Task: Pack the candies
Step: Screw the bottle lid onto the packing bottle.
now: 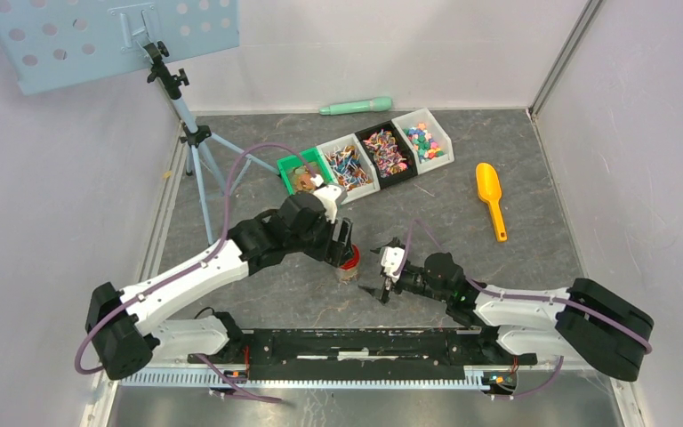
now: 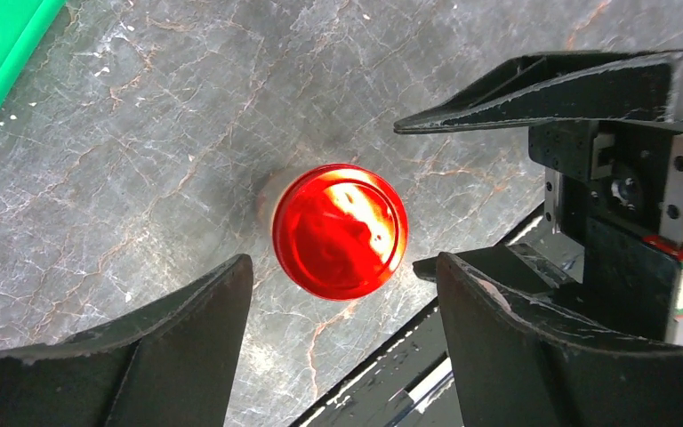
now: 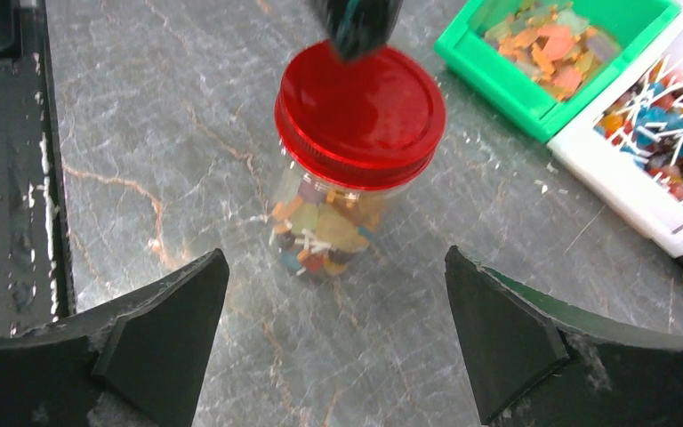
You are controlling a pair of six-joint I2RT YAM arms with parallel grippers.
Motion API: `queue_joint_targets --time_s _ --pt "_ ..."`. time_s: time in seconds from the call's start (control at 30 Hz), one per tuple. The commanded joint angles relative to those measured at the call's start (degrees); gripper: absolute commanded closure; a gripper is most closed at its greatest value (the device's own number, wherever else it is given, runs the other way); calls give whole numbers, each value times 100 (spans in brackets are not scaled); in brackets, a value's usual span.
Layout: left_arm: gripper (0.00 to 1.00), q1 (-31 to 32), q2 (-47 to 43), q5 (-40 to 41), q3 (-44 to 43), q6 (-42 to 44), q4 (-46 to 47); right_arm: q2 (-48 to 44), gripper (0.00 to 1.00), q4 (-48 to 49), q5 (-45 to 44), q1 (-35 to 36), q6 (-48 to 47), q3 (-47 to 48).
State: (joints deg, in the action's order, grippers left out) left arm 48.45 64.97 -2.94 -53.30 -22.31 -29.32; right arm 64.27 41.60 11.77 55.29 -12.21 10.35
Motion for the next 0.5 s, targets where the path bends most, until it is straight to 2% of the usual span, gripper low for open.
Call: queue_joint_targets --time_s 0.0,0.2,0.33,0.47 --pt "19 344 201 828 -339 280 -55 300 3 1378 49 6 -70 -2" --pt "21 482 340 783 -220 184 251 733 4 2453 -142 8 -80 -181" --pt "17 613 447 795 -139 197 331 1066 2 3524 -235 8 -46 -512" --pt "16 694 537 906 -55 246 393 1472 3 3845 30 15 27 -449"
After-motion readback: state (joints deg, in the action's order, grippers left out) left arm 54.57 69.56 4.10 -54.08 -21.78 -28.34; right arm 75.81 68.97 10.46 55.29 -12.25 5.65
